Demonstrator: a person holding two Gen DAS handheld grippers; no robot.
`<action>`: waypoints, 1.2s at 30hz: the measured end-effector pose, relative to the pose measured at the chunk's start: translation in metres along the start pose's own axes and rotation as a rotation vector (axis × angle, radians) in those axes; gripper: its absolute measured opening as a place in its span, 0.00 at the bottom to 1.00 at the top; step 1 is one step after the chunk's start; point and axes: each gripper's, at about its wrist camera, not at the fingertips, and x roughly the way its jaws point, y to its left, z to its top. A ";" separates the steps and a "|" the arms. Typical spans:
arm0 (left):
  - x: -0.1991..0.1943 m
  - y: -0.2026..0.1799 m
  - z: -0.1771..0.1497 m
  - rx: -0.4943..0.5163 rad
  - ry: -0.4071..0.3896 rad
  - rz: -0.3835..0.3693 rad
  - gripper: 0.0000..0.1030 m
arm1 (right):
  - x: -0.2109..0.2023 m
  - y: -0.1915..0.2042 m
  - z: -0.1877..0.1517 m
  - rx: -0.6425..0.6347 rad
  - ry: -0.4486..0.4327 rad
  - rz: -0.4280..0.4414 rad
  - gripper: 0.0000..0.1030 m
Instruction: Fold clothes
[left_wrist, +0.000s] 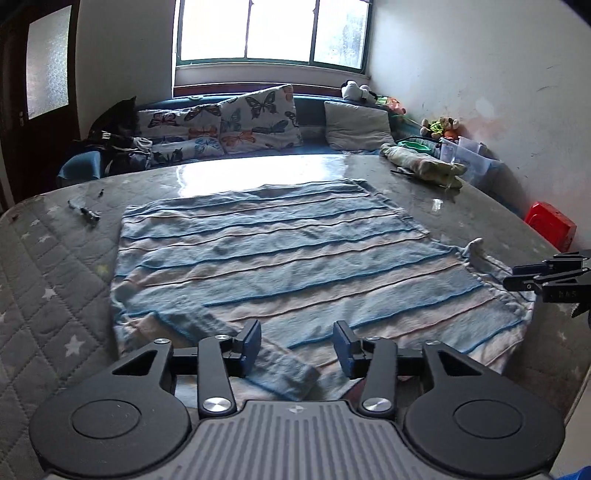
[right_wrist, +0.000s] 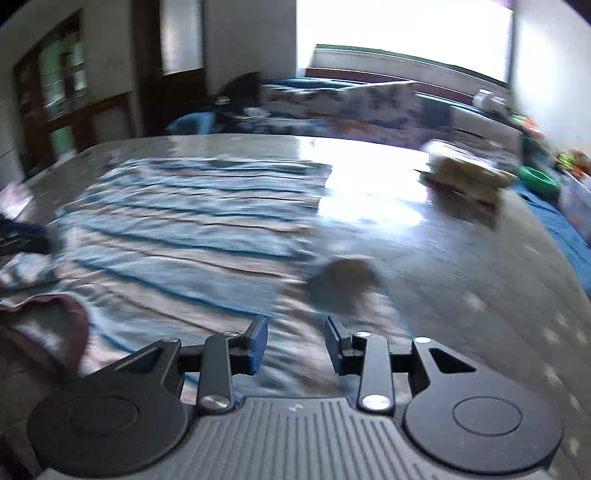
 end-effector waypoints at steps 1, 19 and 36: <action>0.001 -0.003 0.001 0.004 0.002 -0.003 0.46 | -0.002 -0.008 -0.003 0.016 -0.004 -0.024 0.37; 0.020 -0.033 0.010 0.032 0.019 -0.032 0.57 | -0.008 -0.056 -0.034 0.246 -0.014 -0.100 0.34; 0.019 -0.031 0.009 0.012 -0.002 -0.035 0.83 | -0.033 0.011 0.020 0.124 -0.147 0.186 0.09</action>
